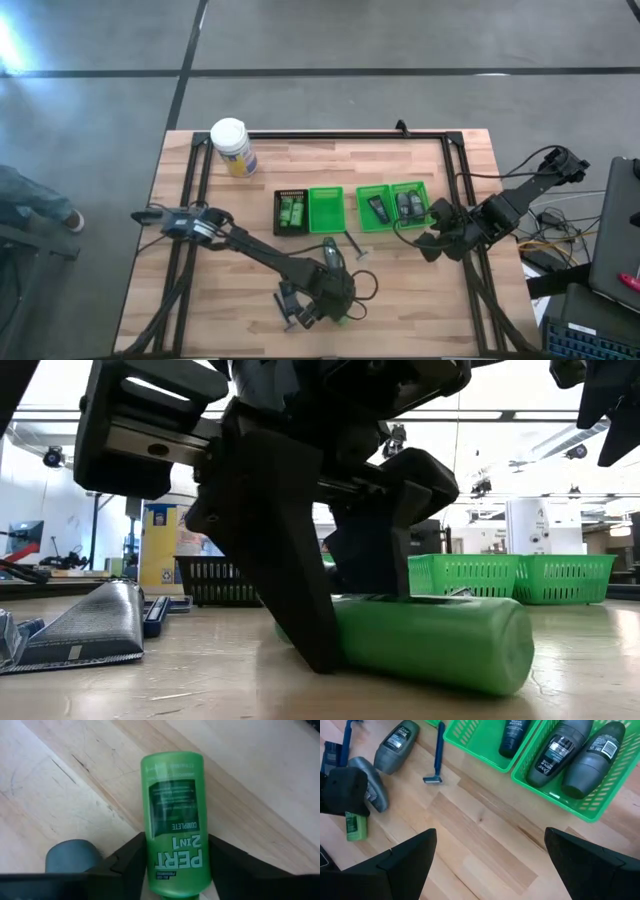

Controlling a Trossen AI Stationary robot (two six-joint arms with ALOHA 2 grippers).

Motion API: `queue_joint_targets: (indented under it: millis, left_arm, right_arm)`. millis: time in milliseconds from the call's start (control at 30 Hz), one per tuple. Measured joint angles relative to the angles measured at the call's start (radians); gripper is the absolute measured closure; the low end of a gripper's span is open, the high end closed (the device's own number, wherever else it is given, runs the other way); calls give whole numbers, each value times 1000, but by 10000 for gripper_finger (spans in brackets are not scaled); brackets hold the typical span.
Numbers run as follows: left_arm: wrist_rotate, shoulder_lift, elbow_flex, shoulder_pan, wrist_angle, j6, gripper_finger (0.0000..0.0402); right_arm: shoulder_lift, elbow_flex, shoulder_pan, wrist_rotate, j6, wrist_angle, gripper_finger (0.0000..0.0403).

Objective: Pick & Place Travel size toiletries
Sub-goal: Put the green shampoo into the black bin

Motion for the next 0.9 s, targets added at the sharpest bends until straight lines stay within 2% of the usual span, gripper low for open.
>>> queue_joint_targets:
  millis: [100, 167, 300, 433, 567, 700, 800, 900]
  left_arm:
    - [2, -3, 0, 0, -8, -15, 248]
    - [-2, -16, -1, 4, -39, -66, 251]
    - [-36, -78, -2, 27, -108, -246, 246]
    - [-136, -191, -23, 55, -167, -464, 235]
    - [-256, -333, -87, 95, -173, -753, 247]
    - [-416, -495, -190, 161, -242, -1154, 253]
    - [-528, -622, -336, 204, -240, -1417, 249]
    - [-539, -734, -506, 257, -158, -1597, 247]
  right_arm:
    - [0, 0, 0, 0, 0, 0, 35]
    - [0, 0, 0, 0, 0, 0, 35]
    - [0, 0, 0, 0, 0, -1, 35]
    - [0, 0, 0, 3, -1, -4, 35]
    - [-1, 0, -1, 9, -4, -5, 35]
    - [0, -1, -1, 13, -8, -8, 35]
    - [0, -1, -1, 28, -4, -7, 35]
    - [0, -1, -1, 44, 4, -6, 35]
